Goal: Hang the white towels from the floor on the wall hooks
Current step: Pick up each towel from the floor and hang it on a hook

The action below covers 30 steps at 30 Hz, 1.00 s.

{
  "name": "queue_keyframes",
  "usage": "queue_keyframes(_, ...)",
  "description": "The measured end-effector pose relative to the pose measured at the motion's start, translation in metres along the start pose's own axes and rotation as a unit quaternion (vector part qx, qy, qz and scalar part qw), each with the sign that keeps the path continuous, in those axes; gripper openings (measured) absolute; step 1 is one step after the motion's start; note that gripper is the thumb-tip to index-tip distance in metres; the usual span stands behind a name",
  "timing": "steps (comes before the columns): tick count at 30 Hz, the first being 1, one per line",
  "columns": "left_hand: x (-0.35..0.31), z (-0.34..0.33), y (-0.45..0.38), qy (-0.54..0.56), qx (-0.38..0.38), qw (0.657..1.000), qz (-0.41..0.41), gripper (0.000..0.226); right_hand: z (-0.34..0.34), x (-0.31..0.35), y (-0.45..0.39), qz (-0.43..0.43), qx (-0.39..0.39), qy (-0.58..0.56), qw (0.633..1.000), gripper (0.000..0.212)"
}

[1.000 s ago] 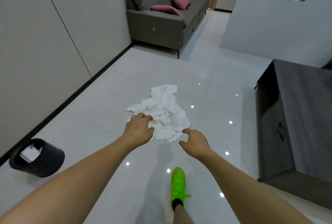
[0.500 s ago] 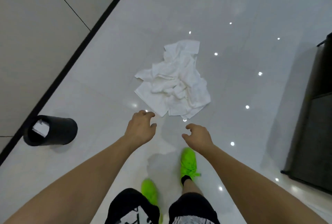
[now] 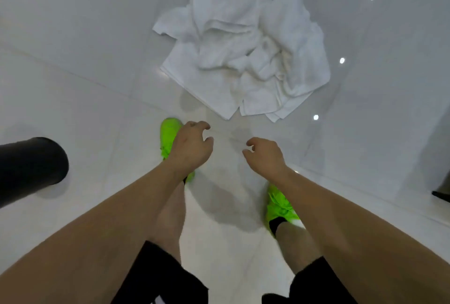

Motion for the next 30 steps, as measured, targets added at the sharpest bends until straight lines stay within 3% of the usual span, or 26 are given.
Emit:
queue_keyframes(8,0.136,-0.072,-0.157,0.015,0.055,0.994,0.09,0.035,-0.127,-0.003,-0.187,-0.118,0.036,-0.161,0.979,0.026)
queue_keyframes(10,0.154,-0.083,-0.183,0.013,0.06,0.994,0.09,0.034,-0.144,-0.014,-0.219,-0.171,0.018,-0.245,0.954,0.028)
queue_keyframes(13,0.169,-0.093,-0.21,-0.006,0.065,0.995,0.072,0.035,-0.161,-0.036,-0.251,-0.26,-0.041,-0.379,0.887,0.026)
queue_keyframes(16,0.178,-0.098,-0.226,-0.006,0.07,0.995,0.066,0.035,-0.164,-0.047,-0.267,-0.296,-0.079,-0.42,0.854,0.027)
queue_keyframes(21,0.175,-0.092,-0.229,-0.007,0.057,0.997,0.055,0.035,-0.156,-0.043,-0.26,-0.299,-0.101,-0.405,0.858,0.025)
queue_keyframes(30,0.122,-0.049,-0.185,-0.011,0.071,0.997,0.027,0.032,-0.082,-0.001,-0.193,-0.226,-0.151,-0.264,0.925,0.018)
Point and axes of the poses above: each hand's wrist, its own y-axis away from the middle knuckle, its own z-axis out of the back of the hand, x = y × z, the point moved 10 cm from there along -y, towards the middle knuckle, and after that the axes turned 4 degrees about y, right-handed, at the moved point
